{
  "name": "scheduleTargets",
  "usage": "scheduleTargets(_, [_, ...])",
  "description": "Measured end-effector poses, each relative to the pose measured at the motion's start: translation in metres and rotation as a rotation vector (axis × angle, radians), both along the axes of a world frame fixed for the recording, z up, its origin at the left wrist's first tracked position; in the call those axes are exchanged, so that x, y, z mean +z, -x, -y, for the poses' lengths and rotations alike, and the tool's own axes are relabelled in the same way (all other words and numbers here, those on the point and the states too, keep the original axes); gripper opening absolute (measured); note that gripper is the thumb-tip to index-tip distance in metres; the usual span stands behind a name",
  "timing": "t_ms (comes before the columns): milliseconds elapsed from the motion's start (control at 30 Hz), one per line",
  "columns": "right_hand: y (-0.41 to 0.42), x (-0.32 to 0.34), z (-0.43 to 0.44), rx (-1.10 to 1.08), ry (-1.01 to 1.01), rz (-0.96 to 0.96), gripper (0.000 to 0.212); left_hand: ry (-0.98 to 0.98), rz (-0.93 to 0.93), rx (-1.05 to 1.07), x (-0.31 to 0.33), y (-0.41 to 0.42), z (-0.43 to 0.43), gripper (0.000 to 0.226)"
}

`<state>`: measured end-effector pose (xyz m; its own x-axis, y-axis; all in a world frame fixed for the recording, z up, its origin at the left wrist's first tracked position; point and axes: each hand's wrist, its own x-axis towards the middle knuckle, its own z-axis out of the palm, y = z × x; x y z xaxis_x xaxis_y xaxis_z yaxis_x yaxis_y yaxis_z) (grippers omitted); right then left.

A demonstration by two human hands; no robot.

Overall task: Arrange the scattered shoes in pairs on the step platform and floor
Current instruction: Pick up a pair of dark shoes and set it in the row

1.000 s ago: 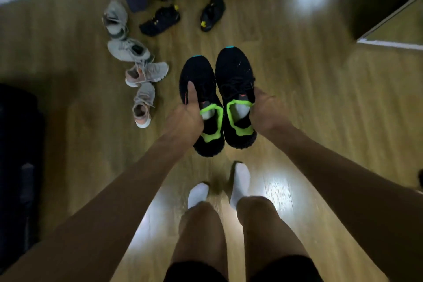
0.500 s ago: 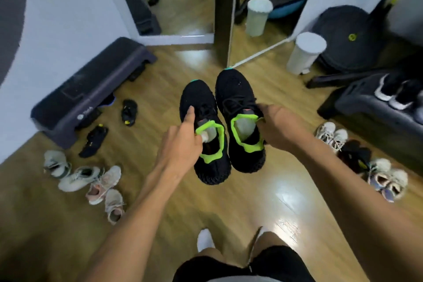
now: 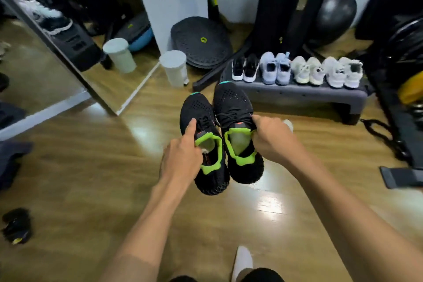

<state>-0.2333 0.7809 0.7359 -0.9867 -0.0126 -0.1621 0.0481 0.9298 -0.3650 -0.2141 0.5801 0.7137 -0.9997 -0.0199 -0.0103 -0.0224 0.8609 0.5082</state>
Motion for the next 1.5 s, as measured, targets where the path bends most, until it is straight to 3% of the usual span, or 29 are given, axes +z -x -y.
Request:
scheduleTargets(300, [0.032,-0.040,-0.193,-0.289,0.063,-0.045,0.028,0.027,0.009,-0.270,-0.040,0.100,-0.200,0.073])
scheduleTargets(500, [0.085,-0.096,-0.294,-0.486,0.046,-0.017,0.035,0.057,0.059,-0.417,-0.099,0.182,-0.315,0.073])
scheduleTargets(800, [0.151,-0.198,-0.438,-0.693,0.183,0.078,0.055,0.097,0.308,-0.482,-0.189,0.266,-0.475,0.083])
scheduleTargets(900, [0.170,-0.252,-0.490,-0.708,0.164,0.134,0.051,0.132,0.437,-0.444,-0.242,0.292,-0.530,0.083])
scheduleTargets(1167, [0.232,-0.436,-0.607,-0.709,0.119,0.269,0.029,0.093,0.498,-0.382,-0.437,0.325,-0.645,0.072])
scheduleTargets(1333, [0.260,-0.556,-0.649,-0.688,0.096,0.361,0.034,0.018,0.609,-0.286,-0.552,0.345,-0.692,0.067])
scheduleTargets(1500, [0.296,-0.666,-0.668,-0.674,0.081,0.426,0.031,0.089,0.503,-0.304,-0.662,0.372,-0.709,0.060])
